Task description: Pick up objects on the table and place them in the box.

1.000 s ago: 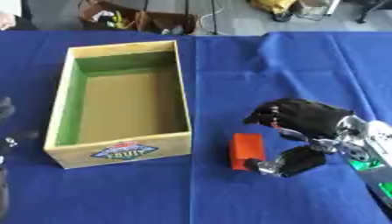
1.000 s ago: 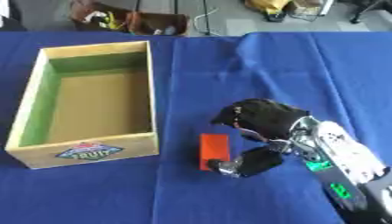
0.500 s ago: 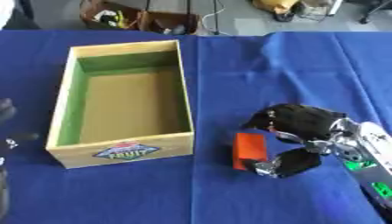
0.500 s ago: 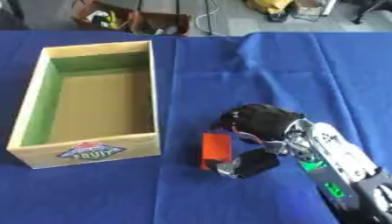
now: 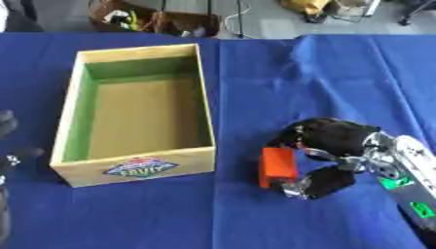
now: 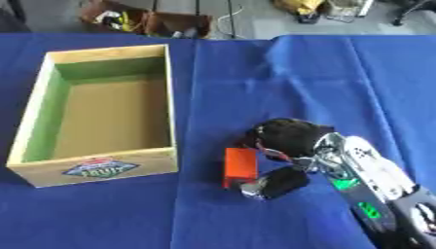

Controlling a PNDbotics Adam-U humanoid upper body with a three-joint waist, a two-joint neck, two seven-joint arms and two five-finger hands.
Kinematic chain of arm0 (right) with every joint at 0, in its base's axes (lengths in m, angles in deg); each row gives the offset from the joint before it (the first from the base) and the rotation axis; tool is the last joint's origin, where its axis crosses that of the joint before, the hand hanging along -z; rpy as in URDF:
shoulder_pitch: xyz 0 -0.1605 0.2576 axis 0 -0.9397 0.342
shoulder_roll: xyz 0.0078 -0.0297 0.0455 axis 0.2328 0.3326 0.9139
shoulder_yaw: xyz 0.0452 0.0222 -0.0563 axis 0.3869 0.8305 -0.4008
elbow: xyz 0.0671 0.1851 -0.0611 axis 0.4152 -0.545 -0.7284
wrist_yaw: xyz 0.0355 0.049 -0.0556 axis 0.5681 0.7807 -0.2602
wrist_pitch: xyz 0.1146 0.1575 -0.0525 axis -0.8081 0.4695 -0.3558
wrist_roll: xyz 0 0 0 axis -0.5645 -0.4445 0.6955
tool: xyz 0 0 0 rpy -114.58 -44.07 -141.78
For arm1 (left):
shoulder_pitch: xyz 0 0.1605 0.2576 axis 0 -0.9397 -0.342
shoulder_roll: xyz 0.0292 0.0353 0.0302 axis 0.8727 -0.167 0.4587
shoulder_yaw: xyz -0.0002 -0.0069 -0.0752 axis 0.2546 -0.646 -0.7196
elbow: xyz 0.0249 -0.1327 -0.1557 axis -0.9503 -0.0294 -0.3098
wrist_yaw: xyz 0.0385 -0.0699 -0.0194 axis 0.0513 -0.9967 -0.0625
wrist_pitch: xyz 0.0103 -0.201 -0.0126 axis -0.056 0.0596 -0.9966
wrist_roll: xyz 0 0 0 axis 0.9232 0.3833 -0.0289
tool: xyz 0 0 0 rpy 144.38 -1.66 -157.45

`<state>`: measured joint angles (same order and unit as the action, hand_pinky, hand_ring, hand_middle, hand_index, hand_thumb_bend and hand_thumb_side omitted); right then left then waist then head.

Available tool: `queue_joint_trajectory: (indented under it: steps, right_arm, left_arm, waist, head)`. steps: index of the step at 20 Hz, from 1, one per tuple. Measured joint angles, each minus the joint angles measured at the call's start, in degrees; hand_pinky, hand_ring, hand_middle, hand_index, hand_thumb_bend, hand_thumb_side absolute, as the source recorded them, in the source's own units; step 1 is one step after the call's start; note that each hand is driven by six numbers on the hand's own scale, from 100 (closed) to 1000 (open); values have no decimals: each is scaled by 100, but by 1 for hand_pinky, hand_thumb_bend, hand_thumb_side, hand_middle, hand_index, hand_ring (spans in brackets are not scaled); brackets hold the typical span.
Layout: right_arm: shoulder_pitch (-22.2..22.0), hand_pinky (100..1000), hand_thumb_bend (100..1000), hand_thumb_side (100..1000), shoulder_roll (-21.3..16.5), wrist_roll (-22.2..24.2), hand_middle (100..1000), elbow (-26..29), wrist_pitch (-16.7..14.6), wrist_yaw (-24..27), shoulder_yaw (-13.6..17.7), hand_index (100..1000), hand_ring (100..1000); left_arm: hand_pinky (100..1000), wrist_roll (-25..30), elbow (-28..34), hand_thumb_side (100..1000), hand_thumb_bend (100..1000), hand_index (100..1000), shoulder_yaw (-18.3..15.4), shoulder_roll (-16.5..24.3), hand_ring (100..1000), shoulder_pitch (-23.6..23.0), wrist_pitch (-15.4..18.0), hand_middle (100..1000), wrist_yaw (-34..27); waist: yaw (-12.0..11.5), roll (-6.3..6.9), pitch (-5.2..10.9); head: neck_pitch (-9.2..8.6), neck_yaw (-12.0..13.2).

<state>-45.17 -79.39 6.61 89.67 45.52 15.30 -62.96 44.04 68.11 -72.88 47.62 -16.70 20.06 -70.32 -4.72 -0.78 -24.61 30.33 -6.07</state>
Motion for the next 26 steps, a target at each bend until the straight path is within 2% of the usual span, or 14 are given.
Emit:
queue_joint_trajectory:
  steps: [3,7,8,12,14,15,18,20,21,22,24,26]
  right_arm:
    - [19,862,311,1000,6,24,579,-1,12,67,-13,890,846]
    - [36,830,264,1000,29,34,506,-2,59,166,-15,808,796]
    - [36,816,252,983,31,9,481,-2,88,194,-15,771,772]
    - [40,777,244,903,32,-186,446,2,239,287,-16,714,707]
    - [40,749,205,778,32,-312,420,3,313,298,-16,669,670]
    - [40,746,202,760,32,-380,415,3,351,298,-16,662,665]
    - [43,722,100,572,31,-604,394,3,456,291,-16,608,621]
    - [59,708,100,497,31,-750,384,3,512,278,-17,578,601]
    - [80,708,100,497,30,-823,384,3,542,276,-17,578,601]
    - [97,693,100,399,30,-894,361,3,573,275,-17,538,578]
    - [132,678,100,344,24,-1036,344,3,644,276,-17,517,559]
    - [166,675,100,329,4,-1164,336,9,720,290,-16,509,554]
  left_arm:
    - [619,5,0,979,100,707,0,0,920,-1,-6,815,0]
    - [619,6,0,981,100,707,0,0,921,-2,-7,816,-2]
    - [620,7,0,982,100,707,0,0,921,-2,-8,816,-3]
    - [620,8,0,983,100,707,0,-1,921,-12,-9,816,-6]
    - [620,9,0,984,100,707,1,-1,922,-17,-10,816,-7]
    - [620,9,0,984,100,707,1,-1,922,-17,-11,816,-7]
    - [621,19,0,985,100,707,2,-1,922,-18,-20,817,-8]
    - [620,25,0,986,100,707,2,-1,922,-22,-26,817,-9]
    - [620,31,0,986,100,707,3,-1,922,-27,-31,817,-10]
    - [621,33,0,986,100,707,3,-1,922,-30,-34,817,-10]
    - [621,35,0,987,100,707,3,-1,923,-34,-36,817,-10]
    - [621,38,0,988,100,707,6,-1,923,-37,-38,817,-11]
  waist:
    - [-6,0,0]
    - [-11,0,-6]
    - [-15,1,-12]
    - [-22,2,-15]
    - [-22,2,-19]
    - [-22,2,-22]
    - [-22,2,-25]
    - [-22,2,-25]
    - [-22,2,-25]
    - [-23,2,-25]
    - [-23,2,-25]
    - [-23,1,-25]
  head:
    - [0,-11]
    - [0,-13]
    - [0,-15]
    - [-1,-17]
    - [-1,-17]
    - [-1,-17]
    - [-1,-19]
    - [-1,-20]
    - [-1,-20]
    - [-1,-20]
    - [-1,-20]
    - [-1,-20]
